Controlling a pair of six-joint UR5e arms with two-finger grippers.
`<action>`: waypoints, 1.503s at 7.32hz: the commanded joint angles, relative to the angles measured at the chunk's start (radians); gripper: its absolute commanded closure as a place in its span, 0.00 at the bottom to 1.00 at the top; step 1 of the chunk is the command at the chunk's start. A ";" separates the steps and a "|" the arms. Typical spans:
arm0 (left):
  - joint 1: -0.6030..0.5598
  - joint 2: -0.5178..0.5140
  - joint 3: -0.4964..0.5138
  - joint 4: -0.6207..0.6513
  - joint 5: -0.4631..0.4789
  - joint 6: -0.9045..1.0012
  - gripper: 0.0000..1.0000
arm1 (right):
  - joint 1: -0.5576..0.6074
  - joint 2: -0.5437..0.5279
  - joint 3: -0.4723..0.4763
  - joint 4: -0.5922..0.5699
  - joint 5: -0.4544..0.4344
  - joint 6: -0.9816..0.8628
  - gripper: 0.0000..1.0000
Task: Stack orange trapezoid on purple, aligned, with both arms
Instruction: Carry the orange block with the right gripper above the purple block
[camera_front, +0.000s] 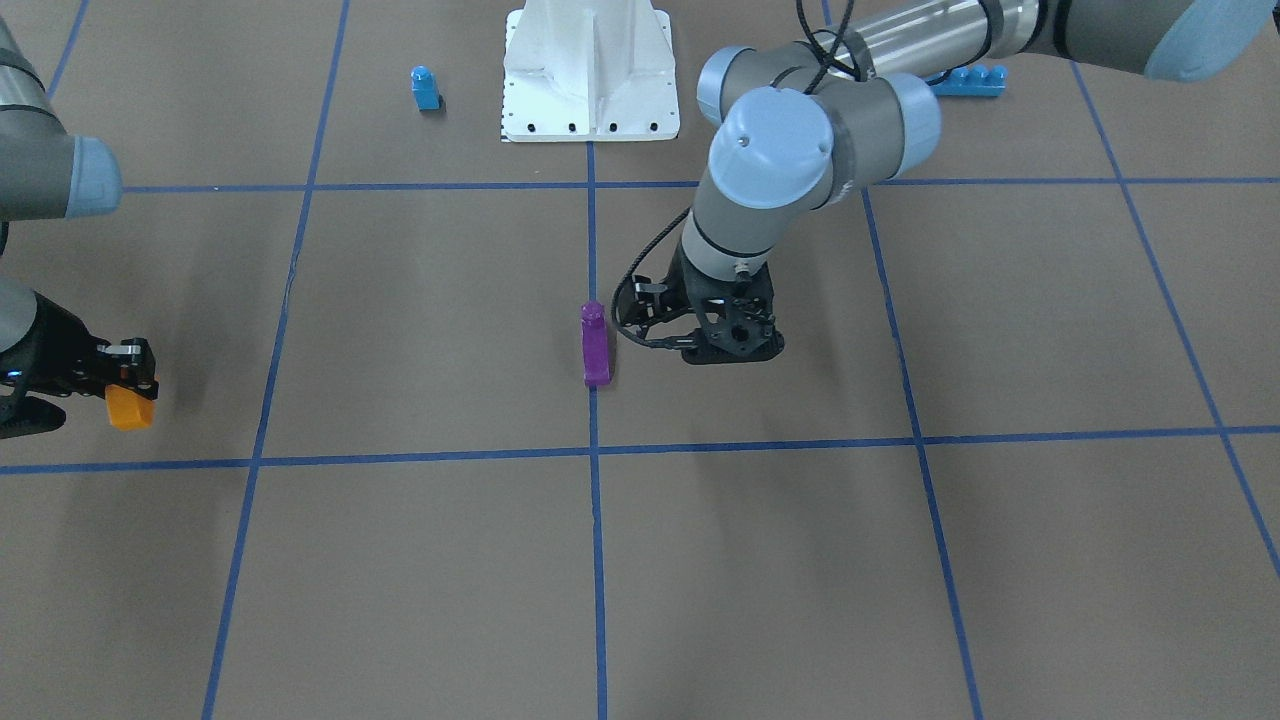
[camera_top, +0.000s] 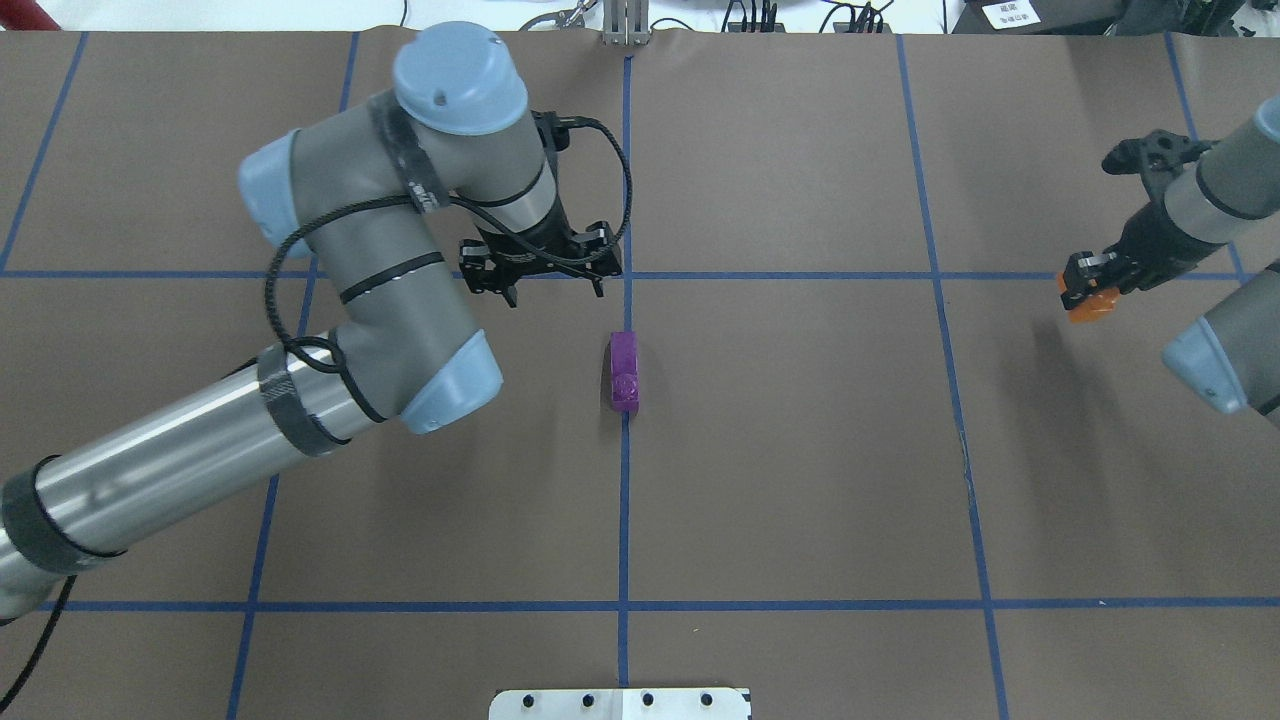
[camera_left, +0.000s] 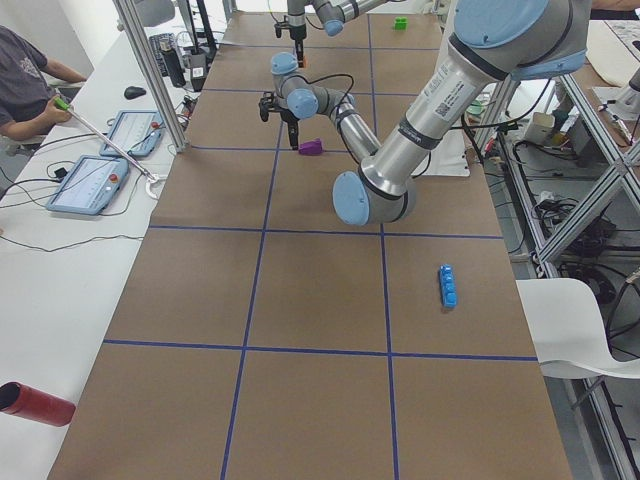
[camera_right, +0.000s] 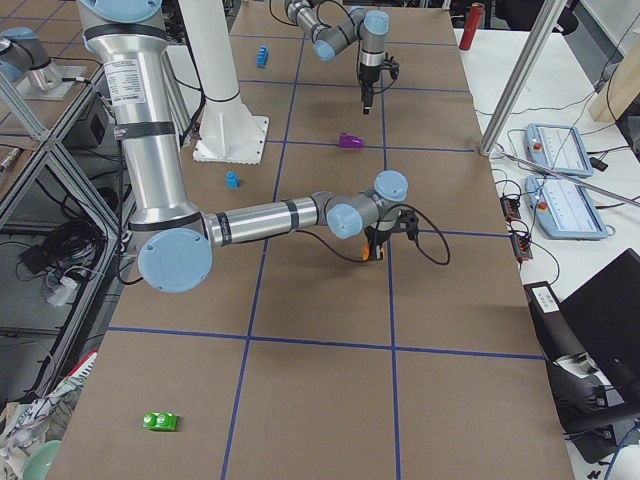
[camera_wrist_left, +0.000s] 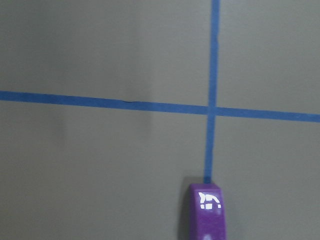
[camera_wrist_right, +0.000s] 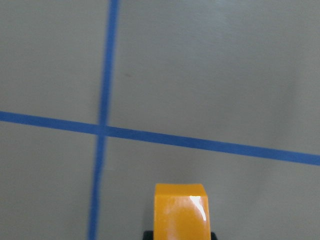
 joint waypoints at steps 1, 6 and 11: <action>-0.040 0.144 -0.087 -0.003 -0.025 0.087 0.00 | -0.177 0.192 0.030 -0.050 -0.074 0.247 1.00; -0.076 0.249 -0.109 -0.010 -0.026 0.132 0.00 | -0.422 0.601 -0.138 -0.224 -0.209 0.451 1.00; -0.074 0.249 -0.115 -0.010 -0.026 0.128 0.00 | -0.473 0.627 -0.166 -0.224 -0.257 0.451 1.00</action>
